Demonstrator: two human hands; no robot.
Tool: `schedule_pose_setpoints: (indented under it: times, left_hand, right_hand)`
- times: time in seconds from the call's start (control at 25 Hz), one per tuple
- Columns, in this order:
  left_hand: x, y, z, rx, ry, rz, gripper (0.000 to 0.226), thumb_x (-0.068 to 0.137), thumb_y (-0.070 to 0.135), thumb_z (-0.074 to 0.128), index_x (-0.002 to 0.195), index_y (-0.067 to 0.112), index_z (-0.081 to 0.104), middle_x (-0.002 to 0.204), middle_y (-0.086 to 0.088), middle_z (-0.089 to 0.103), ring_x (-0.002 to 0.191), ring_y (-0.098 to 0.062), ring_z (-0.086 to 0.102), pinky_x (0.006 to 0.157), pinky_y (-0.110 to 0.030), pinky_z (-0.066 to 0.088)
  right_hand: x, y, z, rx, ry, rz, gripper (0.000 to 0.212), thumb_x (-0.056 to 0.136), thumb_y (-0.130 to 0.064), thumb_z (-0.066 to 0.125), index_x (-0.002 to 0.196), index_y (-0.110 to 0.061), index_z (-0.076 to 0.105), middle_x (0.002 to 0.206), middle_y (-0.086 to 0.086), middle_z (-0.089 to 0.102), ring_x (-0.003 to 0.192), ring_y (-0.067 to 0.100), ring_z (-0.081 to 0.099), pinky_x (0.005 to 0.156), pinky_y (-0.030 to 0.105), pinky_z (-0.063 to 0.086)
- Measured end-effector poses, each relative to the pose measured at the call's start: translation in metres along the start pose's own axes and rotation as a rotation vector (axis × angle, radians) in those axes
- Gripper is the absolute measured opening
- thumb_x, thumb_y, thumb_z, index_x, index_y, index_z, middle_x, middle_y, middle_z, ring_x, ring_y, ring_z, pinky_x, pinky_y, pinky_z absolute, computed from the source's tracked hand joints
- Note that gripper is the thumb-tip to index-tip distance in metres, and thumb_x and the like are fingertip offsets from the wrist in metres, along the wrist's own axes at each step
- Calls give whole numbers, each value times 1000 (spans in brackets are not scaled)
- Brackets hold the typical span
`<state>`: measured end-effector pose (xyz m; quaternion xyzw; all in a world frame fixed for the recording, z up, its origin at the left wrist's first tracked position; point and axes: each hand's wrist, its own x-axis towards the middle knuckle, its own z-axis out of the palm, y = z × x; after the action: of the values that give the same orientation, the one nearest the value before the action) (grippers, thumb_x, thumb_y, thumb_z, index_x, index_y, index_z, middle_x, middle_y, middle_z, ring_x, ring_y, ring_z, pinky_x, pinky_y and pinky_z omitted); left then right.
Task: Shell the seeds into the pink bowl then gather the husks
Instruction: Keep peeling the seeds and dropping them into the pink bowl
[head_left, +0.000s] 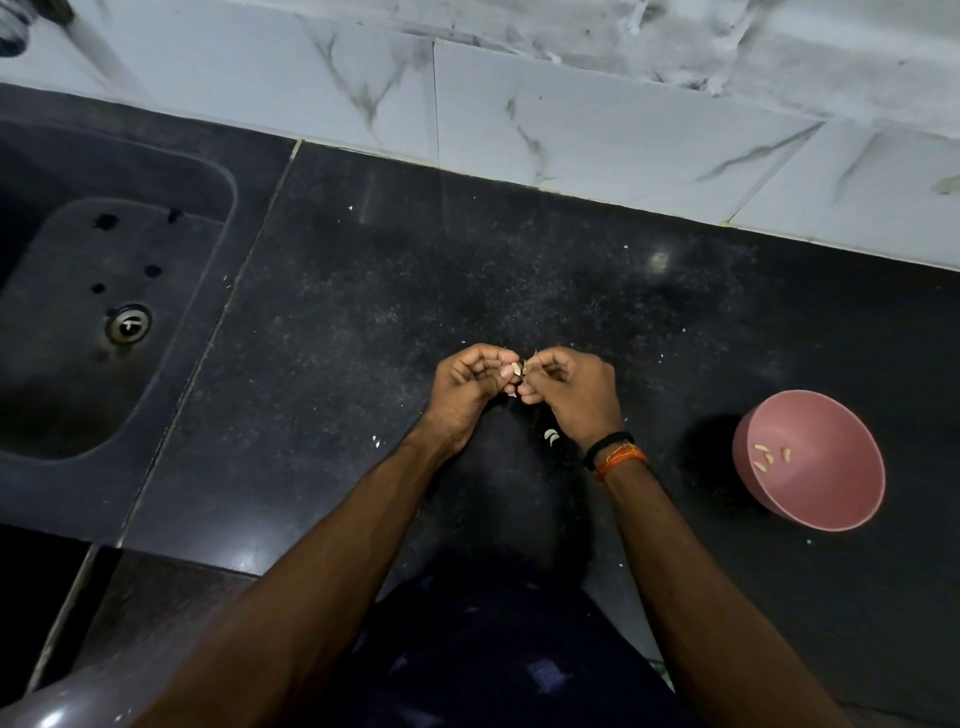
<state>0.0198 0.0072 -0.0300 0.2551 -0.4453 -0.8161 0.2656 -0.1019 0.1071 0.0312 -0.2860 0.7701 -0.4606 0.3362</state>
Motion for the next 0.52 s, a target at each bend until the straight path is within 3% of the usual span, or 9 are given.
schedule_pose_setpoints:
  times: [0.16, 0.36, 0.52]
  left_hand:
    - [-1, 2, 0, -4, -6, 1, 17, 90, -8, 63, 102, 2, 69, 91, -9, 73, 81, -17, 67, 77, -29, 57]
    - [-1, 2, 0, 2, 9, -24, 20, 91, -13, 59, 101, 1, 69, 91, -8, 74, 83, -16, 67, 76, -26, 57]
    - [-1, 2, 0, -20, 13, -18, 19, 91, -13, 59, 100, 1, 69, 90, -9, 73, 82, -16, 67, 77, -27, 57]
  right_hand:
    - [0, 4, -4, -72, -20, -8, 7, 93, -7, 69, 90, -9, 75, 76, 2, 76, 71, 13, 76, 73, 39, 65]
    - [5, 5, -10, -328, 7, -99, 20, 89, -30, 63, 79, -18, 75, 67, -5, 72, 66, 13, 72, 70, 45, 62]
    - [4, 5, -11, -226, 15, -70, 5, 89, -14, 73, 89, -17, 76, 74, -4, 75, 69, 12, 74, 72, 42, 64]
